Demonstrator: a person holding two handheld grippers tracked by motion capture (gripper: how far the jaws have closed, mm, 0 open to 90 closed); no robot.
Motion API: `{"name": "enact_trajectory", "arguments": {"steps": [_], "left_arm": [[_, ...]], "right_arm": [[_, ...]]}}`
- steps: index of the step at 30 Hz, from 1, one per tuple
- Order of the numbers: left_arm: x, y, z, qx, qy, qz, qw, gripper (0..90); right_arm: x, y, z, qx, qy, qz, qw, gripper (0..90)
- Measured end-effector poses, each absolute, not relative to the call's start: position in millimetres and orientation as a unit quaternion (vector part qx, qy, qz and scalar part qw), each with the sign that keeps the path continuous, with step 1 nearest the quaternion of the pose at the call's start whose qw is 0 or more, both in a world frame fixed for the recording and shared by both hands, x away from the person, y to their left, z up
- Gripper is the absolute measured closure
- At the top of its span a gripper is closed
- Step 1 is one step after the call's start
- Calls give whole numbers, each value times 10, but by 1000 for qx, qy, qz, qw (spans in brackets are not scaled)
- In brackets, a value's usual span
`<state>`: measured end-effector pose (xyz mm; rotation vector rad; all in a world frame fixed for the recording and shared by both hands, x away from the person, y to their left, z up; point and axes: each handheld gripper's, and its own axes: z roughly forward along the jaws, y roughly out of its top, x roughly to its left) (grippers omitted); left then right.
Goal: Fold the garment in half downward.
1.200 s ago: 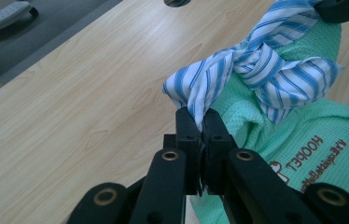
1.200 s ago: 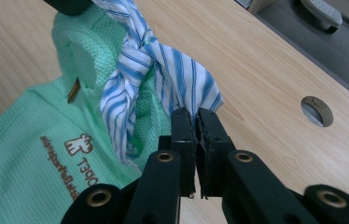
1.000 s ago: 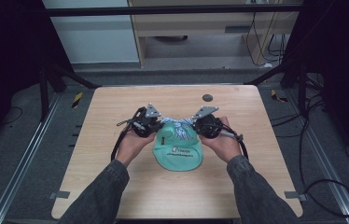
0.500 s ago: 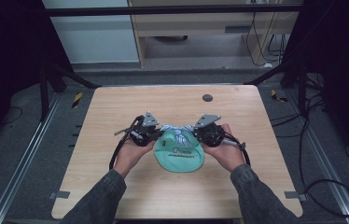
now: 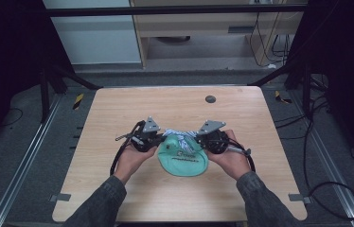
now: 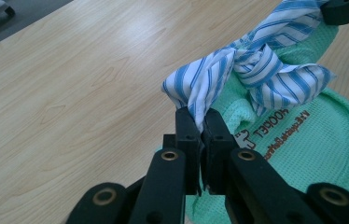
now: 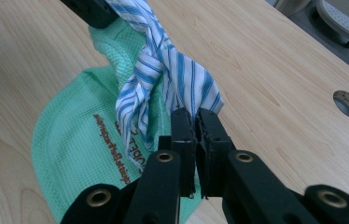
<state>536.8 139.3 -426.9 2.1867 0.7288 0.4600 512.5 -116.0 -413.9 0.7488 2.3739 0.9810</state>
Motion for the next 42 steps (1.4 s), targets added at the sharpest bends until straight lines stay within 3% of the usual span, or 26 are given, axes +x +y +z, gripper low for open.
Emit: {"name": "enact_trajectory", "arguments": {"steps": [42], "left_arm": [[4954, 1290, -4561, 875, 244, 166, 384, 861]], "right_arm": [[4789, -1367, -4482, 282, 864, 363, 207, 847]]}}
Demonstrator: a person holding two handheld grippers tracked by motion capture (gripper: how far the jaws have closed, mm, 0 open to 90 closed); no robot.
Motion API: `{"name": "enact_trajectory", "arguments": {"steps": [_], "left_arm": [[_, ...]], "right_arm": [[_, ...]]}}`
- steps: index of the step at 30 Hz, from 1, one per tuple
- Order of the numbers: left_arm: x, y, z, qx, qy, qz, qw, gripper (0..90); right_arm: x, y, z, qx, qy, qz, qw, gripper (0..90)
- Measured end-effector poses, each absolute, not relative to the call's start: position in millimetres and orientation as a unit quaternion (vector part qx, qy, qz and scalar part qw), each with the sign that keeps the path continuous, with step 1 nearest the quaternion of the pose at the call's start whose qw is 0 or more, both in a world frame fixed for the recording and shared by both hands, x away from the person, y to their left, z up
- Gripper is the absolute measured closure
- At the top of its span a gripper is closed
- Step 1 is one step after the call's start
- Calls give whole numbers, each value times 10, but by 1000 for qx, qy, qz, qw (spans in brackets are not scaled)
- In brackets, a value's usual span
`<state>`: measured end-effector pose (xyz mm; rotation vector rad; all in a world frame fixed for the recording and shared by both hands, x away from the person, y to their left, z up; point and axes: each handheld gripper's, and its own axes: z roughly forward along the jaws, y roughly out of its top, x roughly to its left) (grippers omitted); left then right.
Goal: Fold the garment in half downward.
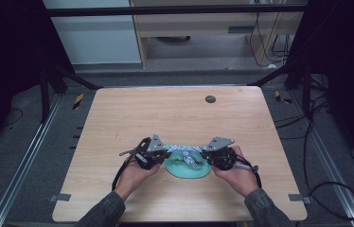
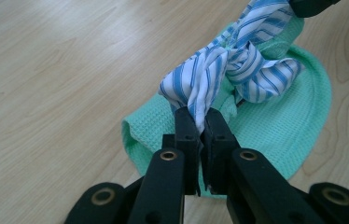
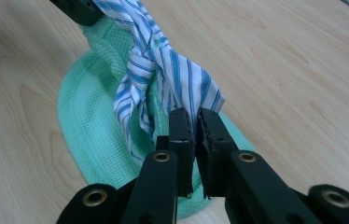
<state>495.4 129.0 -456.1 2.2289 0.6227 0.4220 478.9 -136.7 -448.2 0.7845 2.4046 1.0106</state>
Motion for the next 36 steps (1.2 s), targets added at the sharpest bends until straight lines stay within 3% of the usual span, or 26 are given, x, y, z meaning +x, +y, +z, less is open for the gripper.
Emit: {"name": "enact_trajectory", "arguments": {"steps": [36], "left_arm": [[4585, 1333, -4918, 886, 224, 152, 377, 871]], "right_arm": [[4367, -1445, -4777, 271, 871, 362, 191, 877]]}}
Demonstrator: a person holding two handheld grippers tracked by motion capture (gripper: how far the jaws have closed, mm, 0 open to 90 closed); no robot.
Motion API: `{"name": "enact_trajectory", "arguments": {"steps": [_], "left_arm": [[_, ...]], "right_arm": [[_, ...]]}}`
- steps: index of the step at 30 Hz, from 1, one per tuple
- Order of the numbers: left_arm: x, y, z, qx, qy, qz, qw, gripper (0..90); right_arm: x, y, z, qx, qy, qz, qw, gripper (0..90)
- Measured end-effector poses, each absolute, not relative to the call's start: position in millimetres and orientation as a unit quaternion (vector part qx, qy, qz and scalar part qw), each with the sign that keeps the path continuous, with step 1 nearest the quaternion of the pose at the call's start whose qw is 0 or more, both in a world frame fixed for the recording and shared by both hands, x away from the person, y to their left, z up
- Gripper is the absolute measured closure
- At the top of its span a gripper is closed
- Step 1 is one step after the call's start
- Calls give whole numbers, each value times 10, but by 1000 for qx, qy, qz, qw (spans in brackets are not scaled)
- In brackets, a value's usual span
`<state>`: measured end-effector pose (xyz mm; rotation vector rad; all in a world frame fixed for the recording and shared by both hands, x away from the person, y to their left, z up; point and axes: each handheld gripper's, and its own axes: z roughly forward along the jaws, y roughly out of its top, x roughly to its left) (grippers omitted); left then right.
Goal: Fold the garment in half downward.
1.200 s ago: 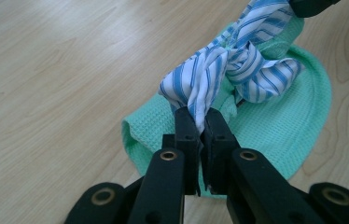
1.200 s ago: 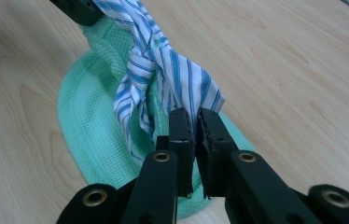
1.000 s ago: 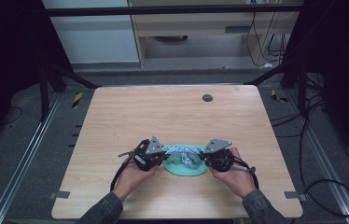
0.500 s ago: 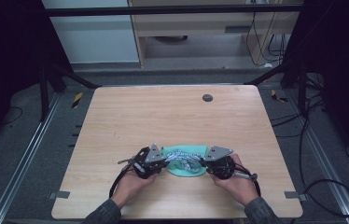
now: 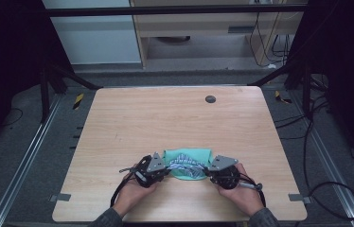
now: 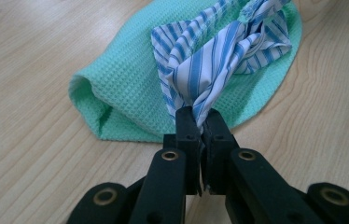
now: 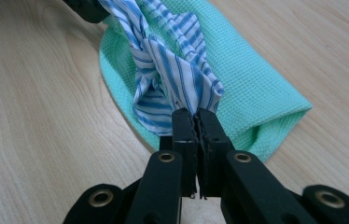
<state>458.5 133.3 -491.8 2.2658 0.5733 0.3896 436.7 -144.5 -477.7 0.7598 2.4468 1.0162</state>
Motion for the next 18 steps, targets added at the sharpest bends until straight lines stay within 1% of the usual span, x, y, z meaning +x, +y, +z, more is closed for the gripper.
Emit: {"name": "enact_trajectory", "arguments": {"steps": [18], "left_arm": [[4539, 1367, -4971, 887, 226, 153, 374, 884]], "right_arm": [[4223, -1459, -4884, 257, 881, 357, 175, 891]]}}
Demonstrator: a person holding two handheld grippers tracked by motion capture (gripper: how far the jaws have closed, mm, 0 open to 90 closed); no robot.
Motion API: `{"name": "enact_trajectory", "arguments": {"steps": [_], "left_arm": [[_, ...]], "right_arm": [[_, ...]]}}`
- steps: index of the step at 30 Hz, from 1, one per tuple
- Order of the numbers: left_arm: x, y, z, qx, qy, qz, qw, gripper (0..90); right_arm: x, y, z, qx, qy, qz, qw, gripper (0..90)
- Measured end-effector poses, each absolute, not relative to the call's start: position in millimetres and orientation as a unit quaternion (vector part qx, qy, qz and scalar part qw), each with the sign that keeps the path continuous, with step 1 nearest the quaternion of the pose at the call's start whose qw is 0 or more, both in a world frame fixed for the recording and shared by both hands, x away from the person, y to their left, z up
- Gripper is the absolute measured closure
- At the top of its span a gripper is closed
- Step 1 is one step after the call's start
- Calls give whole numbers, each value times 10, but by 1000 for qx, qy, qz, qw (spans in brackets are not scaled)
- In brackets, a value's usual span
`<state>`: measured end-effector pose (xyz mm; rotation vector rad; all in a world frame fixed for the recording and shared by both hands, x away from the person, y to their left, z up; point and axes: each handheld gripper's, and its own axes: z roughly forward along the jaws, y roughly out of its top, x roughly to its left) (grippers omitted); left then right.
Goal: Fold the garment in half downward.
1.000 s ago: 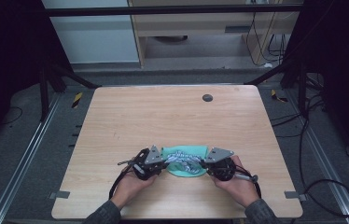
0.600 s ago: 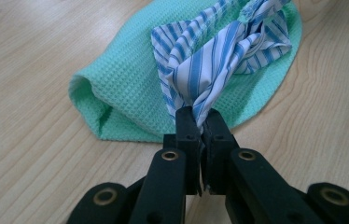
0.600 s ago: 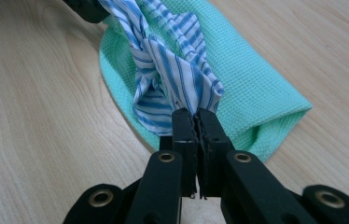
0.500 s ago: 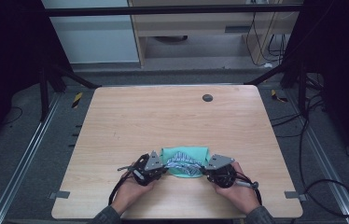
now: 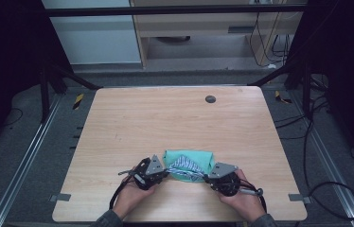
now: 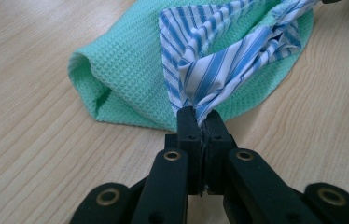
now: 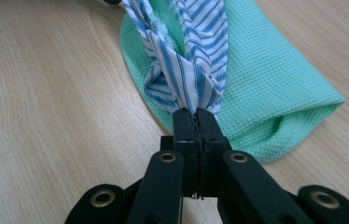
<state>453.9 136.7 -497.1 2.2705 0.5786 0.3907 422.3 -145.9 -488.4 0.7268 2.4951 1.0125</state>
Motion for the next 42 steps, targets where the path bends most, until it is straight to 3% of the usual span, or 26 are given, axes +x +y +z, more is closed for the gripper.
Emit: {"name": "enact_trajectory", "arguments": {"steps": [16, 22, 27, 34, 39, 42], "left_arm": [[4569, 1343, -4996, 881, 234, 157, 379, 883], [4521, 1368, -5018, 884, 237, 152, 374, 825], [4494, 1394, -4987, 878, 242, 159, 381, 665], [4522, 1351, -4906, 870, 240, 158, 402, 434], [4560, 1283, -4853, 869, 223, 152, 415, 409], [4550, 1246, -4846, 870, 217, 146, 418, 454]], "right_arm": [[4309, -1492, -4894, 266, 879, 350, 182, 891], [4253, -1488, -4881, 259, 882, 349, 179, 876], [4223, -1512, -4859, 254, 883, 353, 178, 807], [4256, -1501, -4832, 264, 879, 357, 173, 570], [4299, -1448, -4779, 266, 877, 360, 176, 477], [4313, -1403, -4750, 263, 877, 364, 173, 476]]}}
